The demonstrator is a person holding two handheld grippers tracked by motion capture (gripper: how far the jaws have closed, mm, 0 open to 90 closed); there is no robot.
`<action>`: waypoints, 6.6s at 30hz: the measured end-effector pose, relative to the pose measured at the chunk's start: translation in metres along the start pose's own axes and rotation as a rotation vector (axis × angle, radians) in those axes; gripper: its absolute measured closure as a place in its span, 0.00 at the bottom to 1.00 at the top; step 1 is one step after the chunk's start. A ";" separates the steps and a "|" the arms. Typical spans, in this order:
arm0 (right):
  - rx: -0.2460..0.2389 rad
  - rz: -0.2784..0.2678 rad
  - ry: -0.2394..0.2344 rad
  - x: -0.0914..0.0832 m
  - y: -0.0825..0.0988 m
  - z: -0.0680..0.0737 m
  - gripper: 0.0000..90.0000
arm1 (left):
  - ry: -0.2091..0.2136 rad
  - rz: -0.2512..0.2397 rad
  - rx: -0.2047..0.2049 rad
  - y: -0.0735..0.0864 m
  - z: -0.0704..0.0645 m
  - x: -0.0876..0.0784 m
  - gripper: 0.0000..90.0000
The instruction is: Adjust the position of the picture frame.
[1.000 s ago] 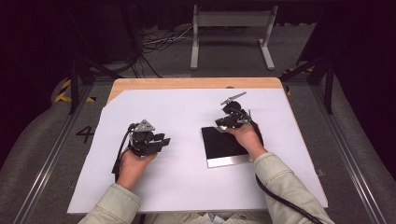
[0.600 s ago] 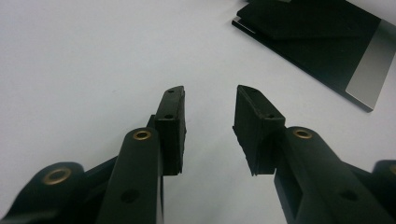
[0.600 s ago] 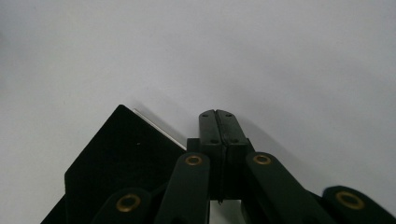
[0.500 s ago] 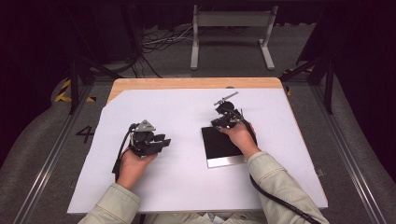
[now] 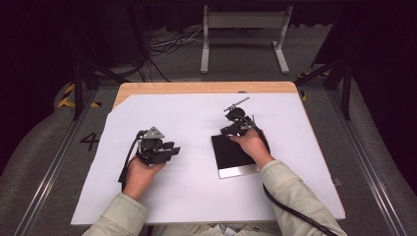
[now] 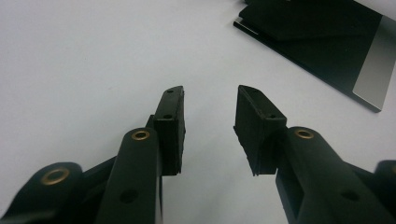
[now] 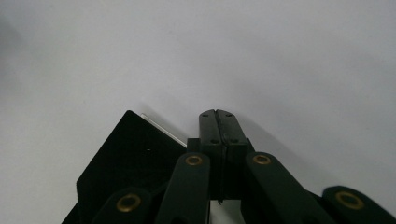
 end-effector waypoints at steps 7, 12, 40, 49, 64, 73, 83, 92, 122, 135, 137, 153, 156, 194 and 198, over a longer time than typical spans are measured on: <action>-0.012 0.006 -0.042 -0.002 0.006 0.015 1.00 | -0.001 0.001 0.002 0.000 0.001 -0.001 0.70; -0.061 0.015 -0.056 -0.004 0.011 0.027 1.00 | -0.002 0.001 0.002 0.000 0.000 0.000 0.70; -0.198 -0.069 -0.125 -0.057 0.041 0.046 1.00 | -0.004 0.006 -0.002 0.001 0.000 0.000 0.69; -0.169 -0.095 -0.098 -0.093 0.080 0.020 1.00 | -0.006 0.013 -0.001 0.001 0.000 0.001 0.69; -0.183 -0.069 -0.109 -0.130 0.137 0.011 1.00 | -0.002 0.018 0.000 0.002 -0.001 0.003 0.68; -0.185 -0.006 -0.113 -0.131 0.154 0.011 1.00 | -0.001 0.015 -0.002 0.001 -0.001 0.002 0.68; -0.220 0.030 -0.137 -0.129 0.170 0.013 1.00 | -0.002 0.018 -0.005 0.001 0.000 0.003 0.67; -0.280 0.061 -0.138 -0.124 0.177 0.015 1.00 | -0.002 0.020 -0.004 0.001 -0.001 0.003 0.67; -0.211 -0.071 -0.007 -0.100 0.138 0.005 1.00 | 0.015 0.032 0.003 0.002 -0.004 0.005 0.68; -0.260 0.015 0.016 -0.117 0.163 0.001 1.00 | 0.020 0.035 0.000 0.002 -0.006 0.006 0.68; -0.263 0.017 0.016 -0.117 0.165 0.000 1.00 | 0.022 0.035 0.000 0.002 -0.006 0.006 0.68; -0.237 -0.067 0.071 -0.104 0.147 -0.006 1.00 | 0.050 0.054 -0.002 0.004 -0.010 0.011 0.71; -0.210 -0.089 0.058 -0.098 0.141 -0.008 1.00 | 0.058 0.060 -0.007 0.005 -0.011 0.011 0.73; -0.339 -0.197 -0.050 -0.105 0.097 0.065 1.00 | 0.076 0.060 -0.001 0.010 -0.016 0.002 0.85; -0.383 -0.182 -0.111 -0.110 0.110 0.083 1.00 | 0.075 0.053 -0.005 0.010 -0.015 0.002 0.84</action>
Point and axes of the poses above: each handheld gripper's, and its own axes: x roughly forward along the jaws, y roughly out of its underside, z roughly to its left, the point moved 8 cm from there along x, roughly forward along the jaws, and after that the axes turned 7 degrees about y, right-handed, at the moved point
